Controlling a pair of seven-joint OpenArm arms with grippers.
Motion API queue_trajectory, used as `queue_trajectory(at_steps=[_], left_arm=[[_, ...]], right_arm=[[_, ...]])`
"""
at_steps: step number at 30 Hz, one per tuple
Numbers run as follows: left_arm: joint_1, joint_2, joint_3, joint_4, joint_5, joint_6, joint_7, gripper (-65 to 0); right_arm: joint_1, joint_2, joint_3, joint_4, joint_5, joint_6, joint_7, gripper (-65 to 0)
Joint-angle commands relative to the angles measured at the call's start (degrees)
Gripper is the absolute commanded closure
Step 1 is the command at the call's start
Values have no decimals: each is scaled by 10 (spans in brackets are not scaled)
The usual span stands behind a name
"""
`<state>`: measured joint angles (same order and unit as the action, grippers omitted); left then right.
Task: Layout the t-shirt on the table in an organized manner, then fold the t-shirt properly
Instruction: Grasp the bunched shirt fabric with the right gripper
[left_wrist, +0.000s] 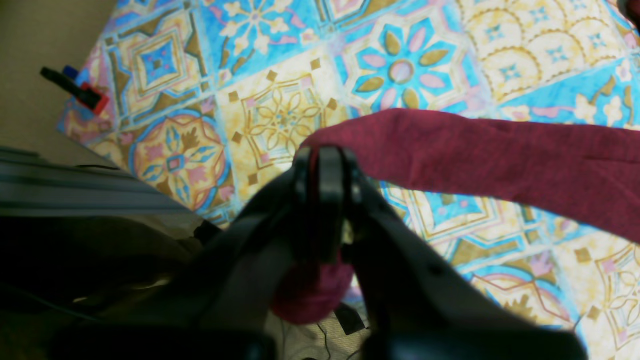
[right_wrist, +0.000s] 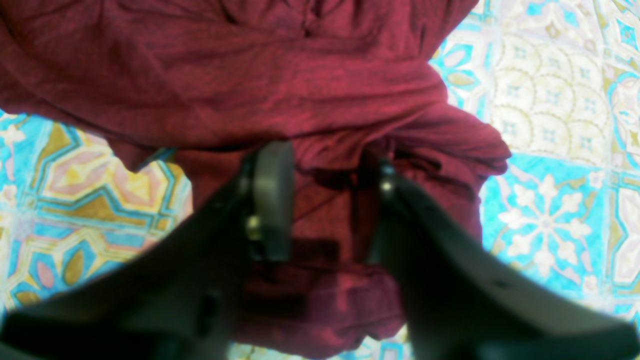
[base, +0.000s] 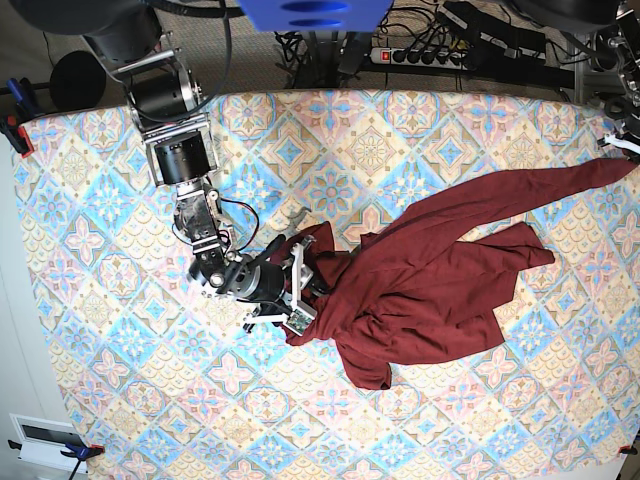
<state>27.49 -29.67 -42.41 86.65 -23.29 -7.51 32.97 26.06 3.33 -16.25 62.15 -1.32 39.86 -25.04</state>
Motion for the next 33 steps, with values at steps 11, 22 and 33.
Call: queue_trajectory(at_steps=[11,22,33], left_arm=[[1,-16,-6,8,1,3,-15,0],[-16,-16,-6,8,2,3,-15,0],[-19,-16,3,8,-1,3,-15,0]], right_arm=[[18,-2,1,14,13,-2,15,0],[11,1,6,150,15,1,-9,0],[-117,85,78,301,15,1,-20,0]])
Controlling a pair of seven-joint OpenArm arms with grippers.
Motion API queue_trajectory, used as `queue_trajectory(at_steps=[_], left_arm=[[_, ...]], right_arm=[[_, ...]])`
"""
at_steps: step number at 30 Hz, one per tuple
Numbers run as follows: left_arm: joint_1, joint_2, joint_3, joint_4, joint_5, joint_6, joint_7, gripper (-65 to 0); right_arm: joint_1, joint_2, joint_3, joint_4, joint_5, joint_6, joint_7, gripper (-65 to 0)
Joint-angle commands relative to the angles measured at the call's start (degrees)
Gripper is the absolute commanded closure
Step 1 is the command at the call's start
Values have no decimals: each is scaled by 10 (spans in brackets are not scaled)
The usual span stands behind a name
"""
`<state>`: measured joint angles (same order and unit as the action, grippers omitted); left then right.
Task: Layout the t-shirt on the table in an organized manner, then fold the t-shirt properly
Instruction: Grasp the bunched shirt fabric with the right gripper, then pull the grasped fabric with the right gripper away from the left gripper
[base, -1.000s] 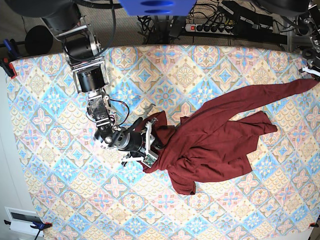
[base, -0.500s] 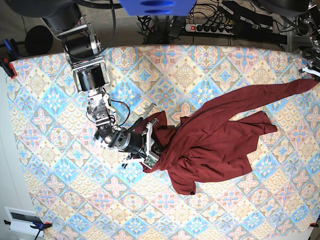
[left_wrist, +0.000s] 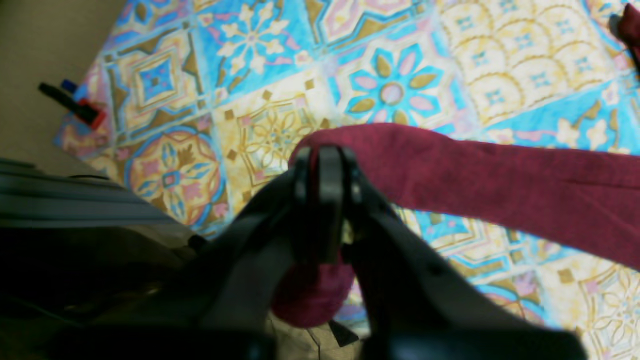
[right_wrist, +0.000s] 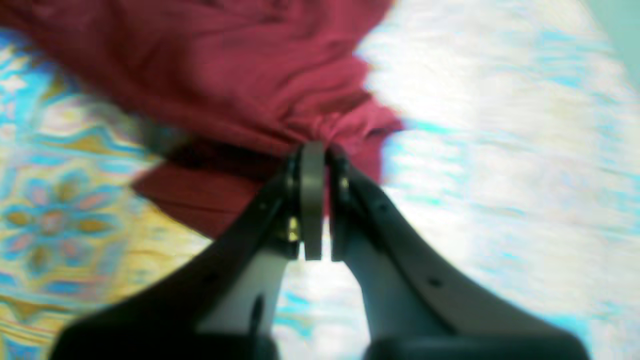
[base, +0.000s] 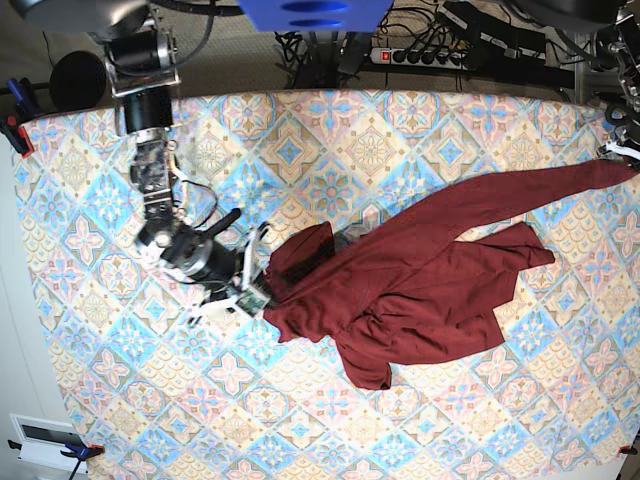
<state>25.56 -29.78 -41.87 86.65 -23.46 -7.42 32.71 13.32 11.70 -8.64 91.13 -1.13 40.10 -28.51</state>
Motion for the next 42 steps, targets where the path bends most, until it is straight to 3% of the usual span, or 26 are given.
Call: queue_trajectory(at_steps=[1,8,13,18,23,26,28,35,38,42], left_arm=[[0,-16,1,8,0,2,-13,0],[-6,-15,4,8,-1,2,-13,0],[-6,-16,21,8,-1,2,-13,0],[-5,-15,38,9,-1,2,-13,0],[-4,-15,73,9,3,2,-13,0],[-6,-15,75,9,4,2,-13,0],[-7,-15,75,10,4,2,-13,0],[-7,-17,76,10,4,2,-13,0],[-6,-17,76,10,4,2,-13,0],[-5,-16,75,10,4,2,-13,0]], right_arm=[[0,14,10,25,13,-1,15,0],[-91,76,115,101,64,-1,15,0],[-161,110,182,148,65,-1,15,0],[-257,112,242,180,65,-1,14,0],[-273,110,247,181,64,-1,17,0],[-270,110,206,176,64,-1,16,-14],[-253,111,159,173,57,-1,16,-61],[-117,111,-29,115,-85,-1,18,-186],[-88,111,-92,77,-135,-1,40,-198],[-73,111,-122,25,-158,-1,52,-201]])
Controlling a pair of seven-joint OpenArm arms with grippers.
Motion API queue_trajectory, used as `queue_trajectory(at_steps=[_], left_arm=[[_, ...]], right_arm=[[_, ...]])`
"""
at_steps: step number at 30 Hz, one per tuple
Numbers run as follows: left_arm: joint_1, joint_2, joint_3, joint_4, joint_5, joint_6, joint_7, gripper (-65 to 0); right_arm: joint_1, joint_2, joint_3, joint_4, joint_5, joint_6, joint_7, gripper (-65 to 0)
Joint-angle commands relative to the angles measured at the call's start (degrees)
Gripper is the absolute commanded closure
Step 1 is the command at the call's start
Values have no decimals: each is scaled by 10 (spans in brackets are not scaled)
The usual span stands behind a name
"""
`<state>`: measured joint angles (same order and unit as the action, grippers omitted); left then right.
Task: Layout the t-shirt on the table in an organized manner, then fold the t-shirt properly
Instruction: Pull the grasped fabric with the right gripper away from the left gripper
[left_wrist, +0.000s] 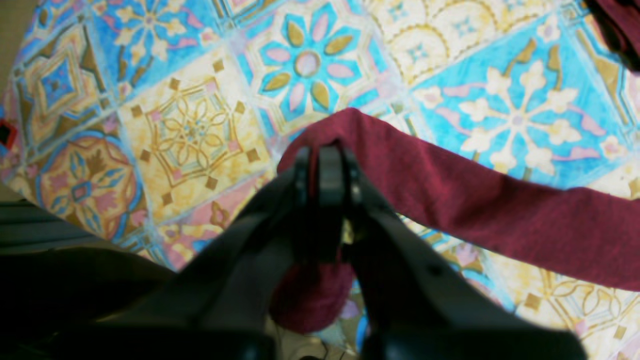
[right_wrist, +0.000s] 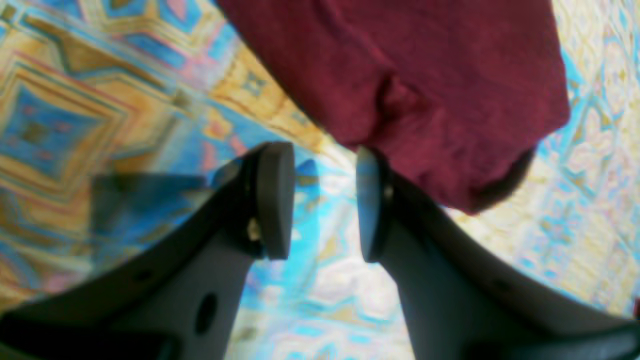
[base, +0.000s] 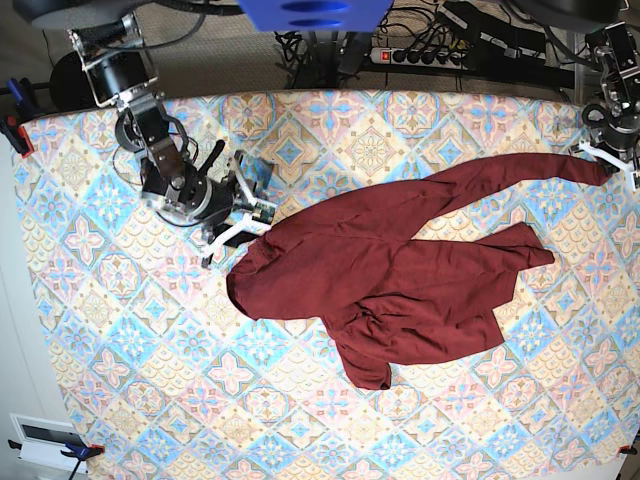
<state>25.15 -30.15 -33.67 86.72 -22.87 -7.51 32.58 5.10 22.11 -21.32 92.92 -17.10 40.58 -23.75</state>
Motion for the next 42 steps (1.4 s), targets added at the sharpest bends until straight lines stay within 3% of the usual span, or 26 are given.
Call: queue_trajectory(at_steps=[1,12,20,25,34,42], left_arm=[[0,-12,-7,10,-2,3,-11,0],[-1,-11,-7,10,-2,3,-11,0],[-3,-10,-7,10,-2,3,-11,0],[-3,-10,-6,10,-2,3,-11,0],[-4,-10,-6,10,-2,3,-11,0],[-4,-10,-6,10,-3,3,-11,0]], right_arm=[[9,7,0,-6,1,-6,5,-201],[76,6,2,-70,26,-6,-6,-201],[86,-16,172,-76,290,-6,-114,-202],[86,-50,227,-75,410,-6,-174,-202],[81,-127,240,-78,435,-6,-213,-202],[62,-133,242,-124,432,-6,-209,-202]])
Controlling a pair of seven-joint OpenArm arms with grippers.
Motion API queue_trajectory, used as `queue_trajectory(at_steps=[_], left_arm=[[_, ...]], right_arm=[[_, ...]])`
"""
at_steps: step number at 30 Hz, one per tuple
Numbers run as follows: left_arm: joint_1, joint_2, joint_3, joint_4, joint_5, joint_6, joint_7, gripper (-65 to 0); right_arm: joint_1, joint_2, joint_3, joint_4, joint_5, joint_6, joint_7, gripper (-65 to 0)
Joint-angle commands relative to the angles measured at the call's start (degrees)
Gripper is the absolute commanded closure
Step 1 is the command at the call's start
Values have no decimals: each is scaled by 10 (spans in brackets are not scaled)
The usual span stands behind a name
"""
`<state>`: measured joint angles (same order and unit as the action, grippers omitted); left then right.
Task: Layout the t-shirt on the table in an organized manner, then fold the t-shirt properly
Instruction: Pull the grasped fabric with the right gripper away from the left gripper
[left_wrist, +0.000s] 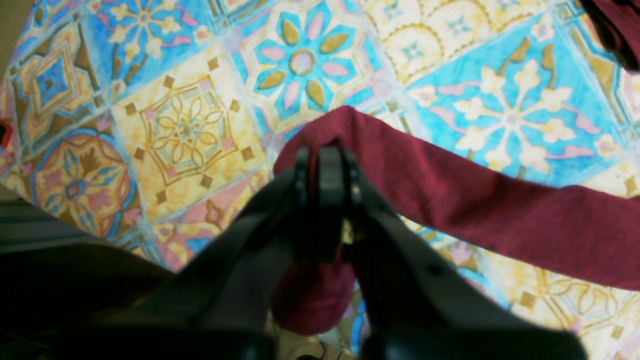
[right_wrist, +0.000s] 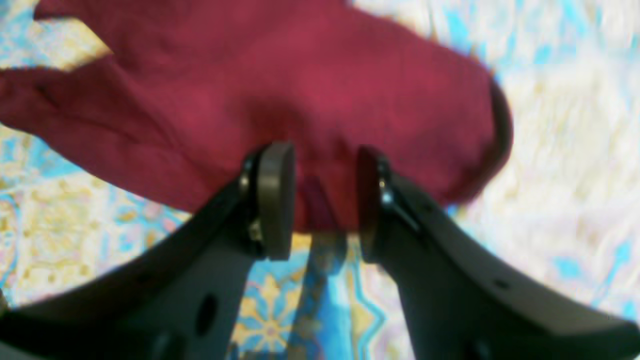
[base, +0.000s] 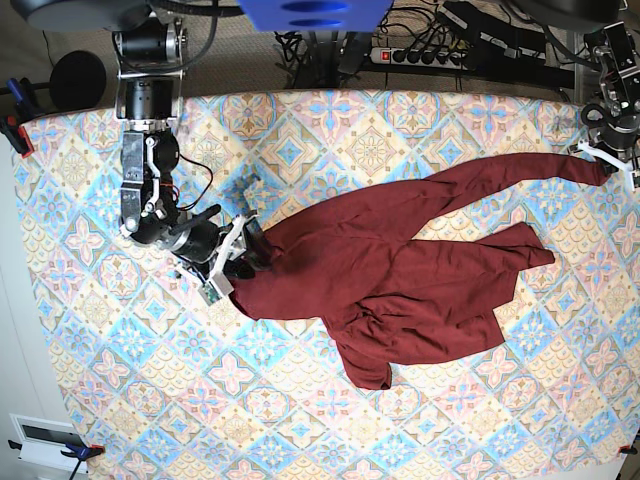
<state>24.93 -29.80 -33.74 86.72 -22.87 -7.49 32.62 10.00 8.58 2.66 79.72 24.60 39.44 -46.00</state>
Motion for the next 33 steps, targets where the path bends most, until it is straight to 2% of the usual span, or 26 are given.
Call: queue_trajectory(at_steps=[1,6,33], left_arm=[[-2,-14,-5,10,-3,2,-12,0],[-2,-14,-5,10,-3,2,-12,0],[-2,-14,-5,10,-5,2,-12,0]], right_arm=[[13,3,2,0,16,5,16,-202],[-2,3,1,-20,17,5,56,-202],[-3,5,2,-89,14,5,120,-203]])
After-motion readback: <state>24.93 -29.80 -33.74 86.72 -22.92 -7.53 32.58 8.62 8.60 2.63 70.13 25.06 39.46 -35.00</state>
